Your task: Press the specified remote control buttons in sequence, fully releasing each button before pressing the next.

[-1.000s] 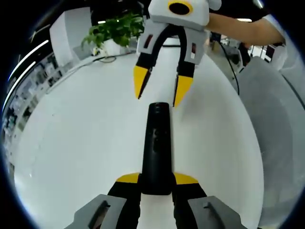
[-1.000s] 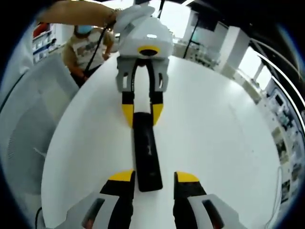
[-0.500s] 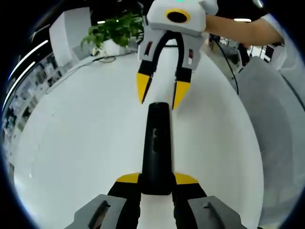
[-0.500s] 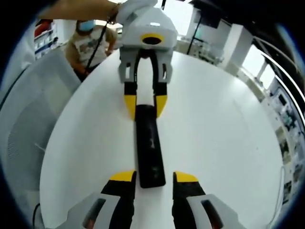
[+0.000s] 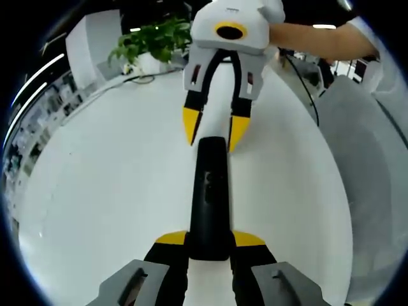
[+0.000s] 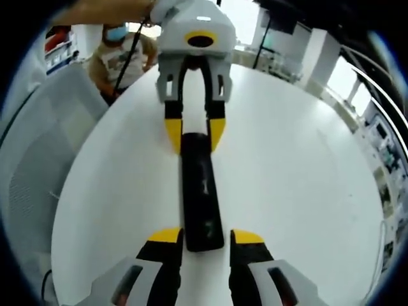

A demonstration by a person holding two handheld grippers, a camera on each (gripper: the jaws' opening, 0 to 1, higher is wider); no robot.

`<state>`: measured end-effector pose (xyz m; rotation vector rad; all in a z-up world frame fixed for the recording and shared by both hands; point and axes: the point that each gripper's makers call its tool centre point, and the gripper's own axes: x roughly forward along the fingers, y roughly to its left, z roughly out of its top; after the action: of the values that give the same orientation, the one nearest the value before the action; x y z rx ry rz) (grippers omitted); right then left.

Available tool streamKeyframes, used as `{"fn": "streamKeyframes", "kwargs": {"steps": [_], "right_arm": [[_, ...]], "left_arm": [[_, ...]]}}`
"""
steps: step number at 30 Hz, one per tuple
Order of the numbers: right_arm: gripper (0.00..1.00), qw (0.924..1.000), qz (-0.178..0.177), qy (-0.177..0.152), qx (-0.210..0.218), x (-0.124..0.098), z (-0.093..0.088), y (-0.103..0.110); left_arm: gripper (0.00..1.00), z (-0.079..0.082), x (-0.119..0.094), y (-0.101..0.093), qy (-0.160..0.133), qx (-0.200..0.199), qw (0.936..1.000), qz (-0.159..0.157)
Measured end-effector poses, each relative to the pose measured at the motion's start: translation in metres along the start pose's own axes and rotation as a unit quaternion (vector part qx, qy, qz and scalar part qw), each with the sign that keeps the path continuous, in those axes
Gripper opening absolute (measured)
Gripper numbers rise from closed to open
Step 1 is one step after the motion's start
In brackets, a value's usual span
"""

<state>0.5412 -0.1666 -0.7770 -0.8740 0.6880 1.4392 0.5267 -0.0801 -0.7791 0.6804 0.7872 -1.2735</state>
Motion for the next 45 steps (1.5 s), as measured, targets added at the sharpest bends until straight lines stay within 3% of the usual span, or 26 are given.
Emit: {"fn": "streamKeyframes", "kwargs": {"steps": [19,35,45], "right_arm": [[0.21,0.9998,0.021,0.003,0.001,0.0057,-0.0009,0.0037],[0.19,0.9997,0.023,0.009,0.003,0.0056,-0.0011,0.0042],[0.19,0.9998,0.014,0.001,0.014,0.0052,-0.0011,0.0045]], "left_arm": [[0.24,-0.0003,0.0,-0.0003,-0.003,0.0,1.0,0.0],[0.24,-0.0002,0.0002,-0.0008,0.009,0.004,1.0,0.0],[0.23,-0.0001,-0.0002,-0.001,-0.001,-0.002,1.0,0.0]]}}
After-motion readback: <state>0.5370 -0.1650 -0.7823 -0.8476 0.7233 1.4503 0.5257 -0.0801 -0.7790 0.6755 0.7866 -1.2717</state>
